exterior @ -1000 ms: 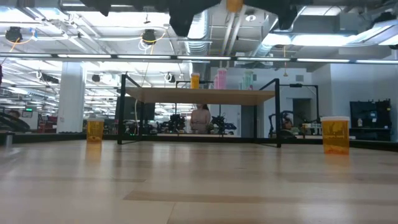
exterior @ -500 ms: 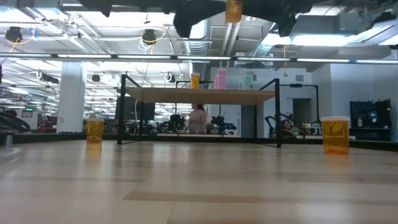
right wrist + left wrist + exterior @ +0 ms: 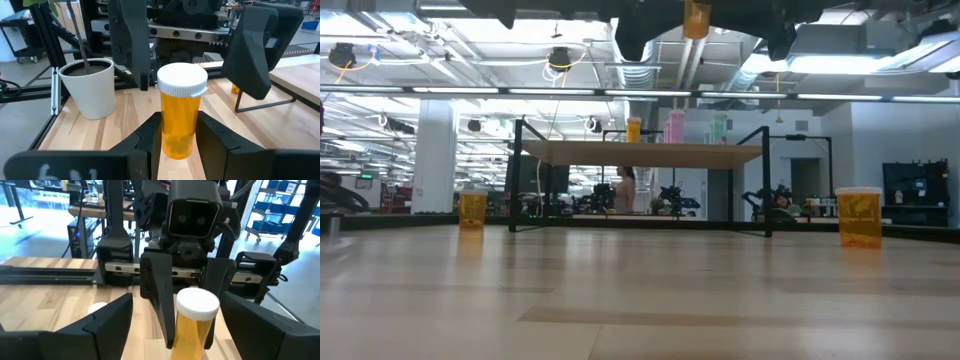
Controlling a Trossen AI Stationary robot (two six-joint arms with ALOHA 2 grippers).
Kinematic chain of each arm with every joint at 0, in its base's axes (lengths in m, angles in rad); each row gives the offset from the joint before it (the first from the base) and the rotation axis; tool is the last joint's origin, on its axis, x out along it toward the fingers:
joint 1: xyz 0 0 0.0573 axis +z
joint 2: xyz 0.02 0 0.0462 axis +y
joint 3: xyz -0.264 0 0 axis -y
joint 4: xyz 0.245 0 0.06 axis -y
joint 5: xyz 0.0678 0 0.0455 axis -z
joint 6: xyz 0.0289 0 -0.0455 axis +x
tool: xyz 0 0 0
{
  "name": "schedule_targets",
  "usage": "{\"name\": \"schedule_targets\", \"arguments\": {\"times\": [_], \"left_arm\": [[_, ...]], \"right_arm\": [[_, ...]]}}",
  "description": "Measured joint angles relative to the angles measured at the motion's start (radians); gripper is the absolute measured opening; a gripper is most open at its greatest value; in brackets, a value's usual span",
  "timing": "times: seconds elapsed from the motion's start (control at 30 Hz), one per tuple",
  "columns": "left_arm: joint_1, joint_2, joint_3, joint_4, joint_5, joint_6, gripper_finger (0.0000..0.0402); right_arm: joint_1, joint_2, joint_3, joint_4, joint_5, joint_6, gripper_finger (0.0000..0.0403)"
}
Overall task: Pick and place medicine bottles onto shelf by color
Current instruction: Align the small orange pill bottle with the other small orange pill bottles on the shelf
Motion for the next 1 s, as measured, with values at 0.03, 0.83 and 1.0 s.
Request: {"name": "schedule_targets", "arguments": {"times": [0.03, 0.83, 1.0], "left_arm": [[0.000, 0.000, 0.000, -0.003, 0.000, 0.000, 0.0283], [-0.006, 0.000, 0.000, 0.010, 0.079, 0.032, 0.0133], [-0.006, 0.000, 0.000, 0.010, 0.079, 0.032, 0.0114]], "right_arm": [[0.000, 0.000, 0.000, 0.000, 0.000, 0.000, 0.0125], [0.000, 0.000, 0.000, 0.000, -0.004, 0.008, 0.0125], [0.001, 0.000, 0.000, 0.000, -0.005, 0.007, 0.0125]]}}
